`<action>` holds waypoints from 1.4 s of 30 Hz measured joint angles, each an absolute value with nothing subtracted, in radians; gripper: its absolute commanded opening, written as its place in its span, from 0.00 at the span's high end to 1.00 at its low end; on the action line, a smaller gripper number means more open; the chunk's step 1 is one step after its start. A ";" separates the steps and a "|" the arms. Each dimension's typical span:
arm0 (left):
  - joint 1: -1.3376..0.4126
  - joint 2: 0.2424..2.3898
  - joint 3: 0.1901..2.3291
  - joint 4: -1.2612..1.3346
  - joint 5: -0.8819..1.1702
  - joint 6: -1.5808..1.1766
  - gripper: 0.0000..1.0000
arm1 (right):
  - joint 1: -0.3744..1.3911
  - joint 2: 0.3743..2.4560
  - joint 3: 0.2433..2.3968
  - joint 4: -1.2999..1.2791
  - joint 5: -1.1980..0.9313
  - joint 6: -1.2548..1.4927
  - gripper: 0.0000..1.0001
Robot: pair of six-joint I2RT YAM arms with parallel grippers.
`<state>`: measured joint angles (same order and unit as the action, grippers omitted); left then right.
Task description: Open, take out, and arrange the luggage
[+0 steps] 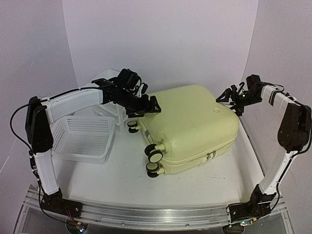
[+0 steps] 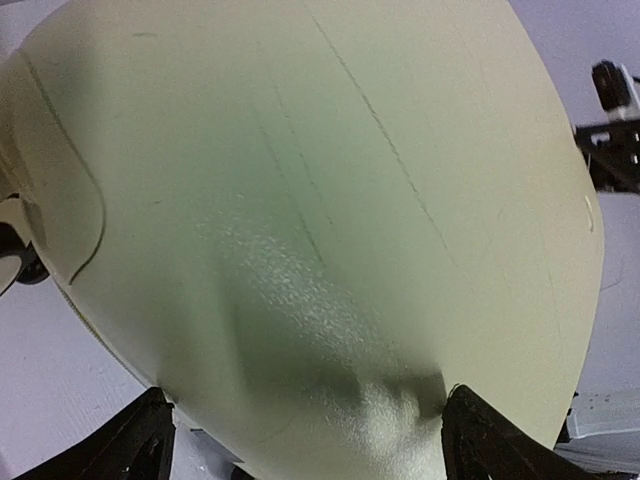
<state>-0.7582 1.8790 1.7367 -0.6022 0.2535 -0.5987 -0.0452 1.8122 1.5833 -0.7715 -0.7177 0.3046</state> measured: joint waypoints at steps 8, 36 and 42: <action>-0.713 2.158 2.090 -0.616 0.297 -0.599 0.10 | -0.061 1.422 1.200 -0.751 -0.598 0.355 0.02; -0.810 1.594 1.672 -0.683 0.314 -0.229 0.33 | 0.301 1.229 1.354 -1.202 -0.041 0.215 0.02; -0.814 1.561 1.422 -0.624 0.347 -0.307 0.39 | 0.480 1.216 1.407 -1.238 0.004 0.171 0.02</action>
<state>-0.8139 1.5612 1.4216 -0.6235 0.3473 -0.3065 0.4805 1.2156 1.4075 -1.2377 0.0044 0.1711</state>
